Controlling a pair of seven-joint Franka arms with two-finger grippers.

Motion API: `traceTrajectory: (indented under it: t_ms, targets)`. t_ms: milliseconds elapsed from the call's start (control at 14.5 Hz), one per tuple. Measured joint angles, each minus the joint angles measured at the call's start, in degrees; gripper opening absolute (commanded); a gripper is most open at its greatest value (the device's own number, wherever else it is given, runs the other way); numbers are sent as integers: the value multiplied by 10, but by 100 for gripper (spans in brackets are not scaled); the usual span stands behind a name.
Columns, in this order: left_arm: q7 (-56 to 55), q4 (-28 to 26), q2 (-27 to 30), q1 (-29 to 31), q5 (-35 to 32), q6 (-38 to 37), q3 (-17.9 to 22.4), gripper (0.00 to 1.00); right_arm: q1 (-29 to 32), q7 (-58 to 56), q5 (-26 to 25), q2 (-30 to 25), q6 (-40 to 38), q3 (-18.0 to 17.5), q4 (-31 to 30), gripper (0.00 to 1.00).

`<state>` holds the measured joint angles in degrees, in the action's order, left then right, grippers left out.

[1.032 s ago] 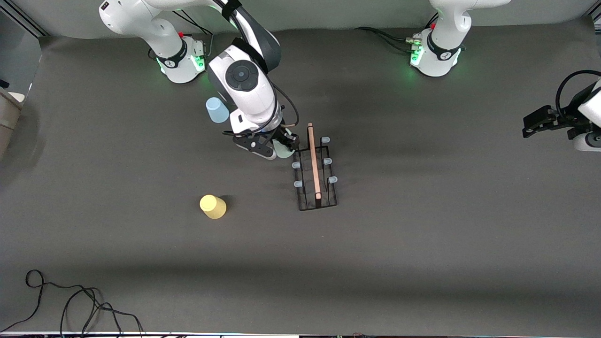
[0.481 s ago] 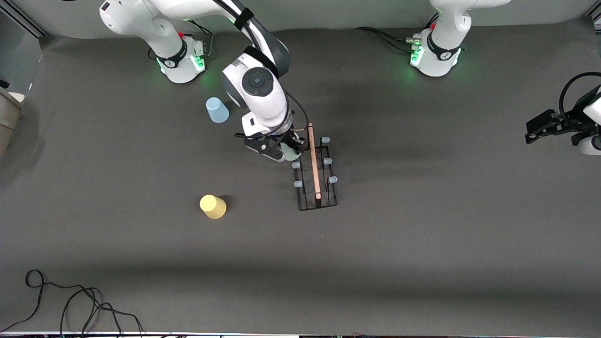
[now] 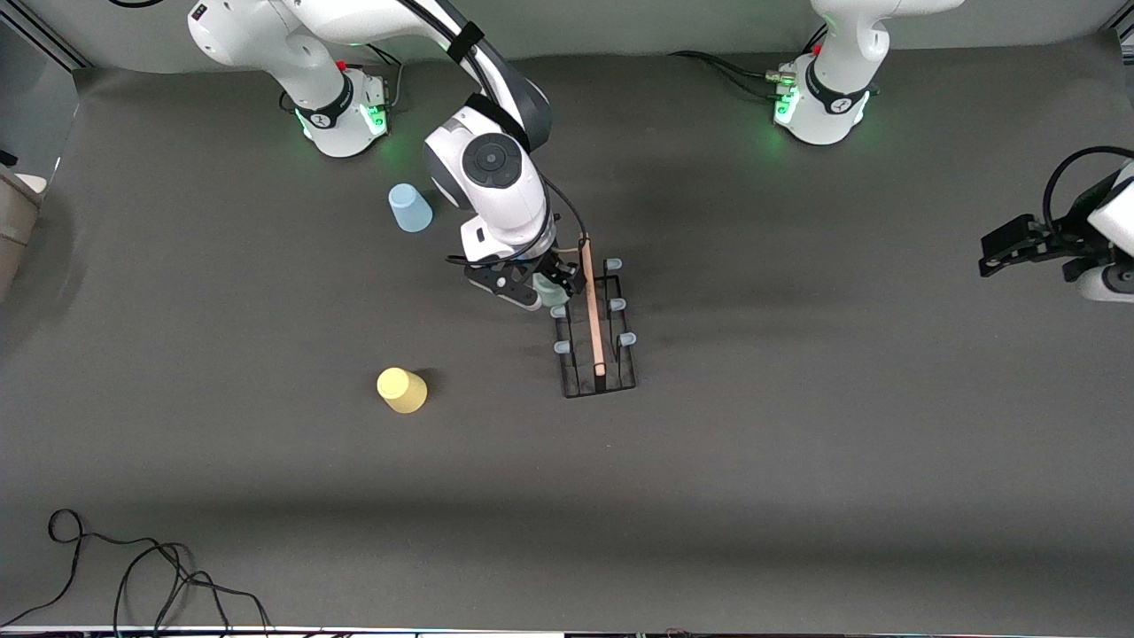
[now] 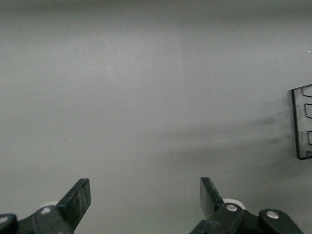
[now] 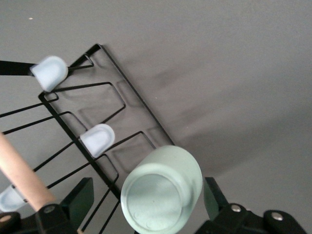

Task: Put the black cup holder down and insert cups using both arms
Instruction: 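Lower the green cup onto a rack peg and open the right gripper, then move the right gripper over to the yellow cup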

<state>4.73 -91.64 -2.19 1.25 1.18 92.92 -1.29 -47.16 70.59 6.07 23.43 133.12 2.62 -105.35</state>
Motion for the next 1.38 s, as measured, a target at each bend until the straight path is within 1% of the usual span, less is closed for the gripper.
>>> traceTrajectory:
  t_ms: [206,344,481,619,756,963,1100,1307,1375]
  targets:
    - [1,6,-5,-3,3,1,-1,100,0,0,-1,0,0,5,13,100]
    - [1,11,-7,-12,-7,1,-2,100,5,-2,-3,-4,0,12,19,100]
    - [1,14,-9,-17,-12,0,-2,100,11,-26,-5,-14,-14,27,25,100]
    - [1,14,-11,-17,-13,0,-2,100,14,-80,-6,-27,-50,56,34,100]
    - [1,14,-11,-17,-15,0,-1,100,16,-152,-5,-39,-92,93,40,100]
    - [1,14,-13,-15,-16,0,4,100,23,-269,-5,-42,-114,154,41,100]
    - [1,14,-16,-13,-16,-1,5,100,54,-343,5,-36,-115,167,39,100]
    - [1,15,-18,-12,-16,1,6,100,111,-435,54,-19,-104,168,37,100]
    - [1,16,-18,-12,-16,1,6,100,121,-455,67,-11,-97,168,35,100]
